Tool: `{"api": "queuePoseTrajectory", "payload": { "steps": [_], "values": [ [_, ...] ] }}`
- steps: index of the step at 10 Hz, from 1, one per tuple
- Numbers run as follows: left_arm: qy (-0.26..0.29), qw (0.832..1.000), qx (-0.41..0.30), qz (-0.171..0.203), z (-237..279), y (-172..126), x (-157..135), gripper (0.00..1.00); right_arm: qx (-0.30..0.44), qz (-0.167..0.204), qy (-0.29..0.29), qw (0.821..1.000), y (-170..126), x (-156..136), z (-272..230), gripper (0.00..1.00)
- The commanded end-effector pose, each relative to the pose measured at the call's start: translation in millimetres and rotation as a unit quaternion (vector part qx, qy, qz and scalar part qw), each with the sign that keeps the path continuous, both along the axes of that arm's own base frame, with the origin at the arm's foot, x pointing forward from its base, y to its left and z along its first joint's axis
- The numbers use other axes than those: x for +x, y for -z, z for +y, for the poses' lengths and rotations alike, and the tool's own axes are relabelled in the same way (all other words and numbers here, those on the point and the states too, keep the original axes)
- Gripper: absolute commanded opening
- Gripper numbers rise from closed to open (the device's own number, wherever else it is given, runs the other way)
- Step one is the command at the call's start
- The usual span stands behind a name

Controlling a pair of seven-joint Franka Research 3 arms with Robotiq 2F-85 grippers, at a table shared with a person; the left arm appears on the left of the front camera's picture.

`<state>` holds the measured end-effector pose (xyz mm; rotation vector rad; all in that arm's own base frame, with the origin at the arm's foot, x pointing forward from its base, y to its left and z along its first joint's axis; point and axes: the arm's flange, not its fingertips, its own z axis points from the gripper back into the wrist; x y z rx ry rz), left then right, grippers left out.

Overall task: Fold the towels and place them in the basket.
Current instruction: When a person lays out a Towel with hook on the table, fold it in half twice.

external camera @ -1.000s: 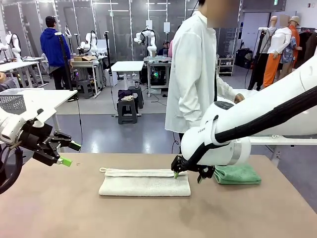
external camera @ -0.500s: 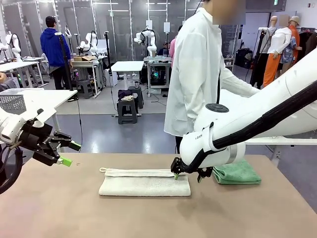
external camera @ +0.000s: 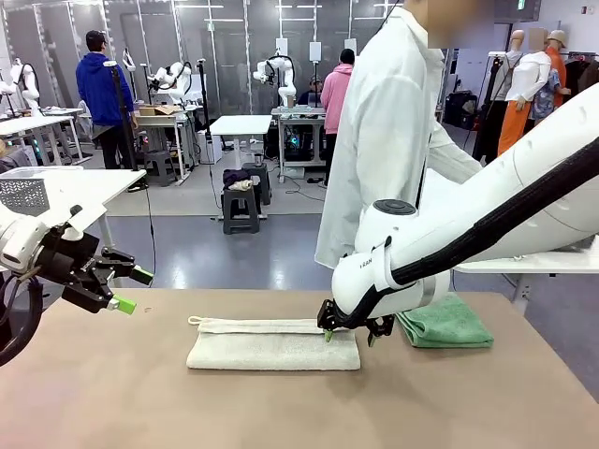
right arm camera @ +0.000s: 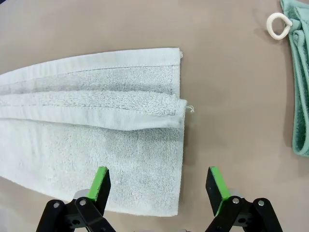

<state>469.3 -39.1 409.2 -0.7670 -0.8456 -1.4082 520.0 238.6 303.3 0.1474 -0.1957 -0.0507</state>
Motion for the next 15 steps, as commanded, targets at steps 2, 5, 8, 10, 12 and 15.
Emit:
{"api": "queuePoseTrajectory", "payload": {
  "steps": [2, 5, 8, 10, 12, 15],
  "values": [
    [0.002, 1.000, 0.003, -0.003, 1, -2, -1, 1.00, -0.029, 0.007, 0.028, 0.999, 10, 7, 16, 1.00],
    [0.002, 1.000, 0.003, -0.003, 1, -2, -1, 1.00, -0.035, 0.000, 0.045, 0.998, 10, 6, 15, 0.81],
    [0.002, 1.000, 0.003, -0.003, 1, -2, -1, 1.00, -0.040, 0.005, 0.056, 0.998, 12, 7, 15, 0.65],
    [0.002, 1.000, 0.003, -0.003, 1, -2, -1, 1.00, -0.041, 0.006, 0.059, 0.997, 12, 7, 16, 0.65],
    [0.002, 1.000, 0.003, -0.003, 1, -2, -1, 1.00, -0.041, 0.011, 0.060, 0.997, 14, 7, 16, 0.53],
    [0.002, 1.000, 0.003, -0.003, 1, -2, -1, 1.00, -0.038, 0.017, 0.062, 0.997, 18, 5, 14, 0.29]
  ]
}}
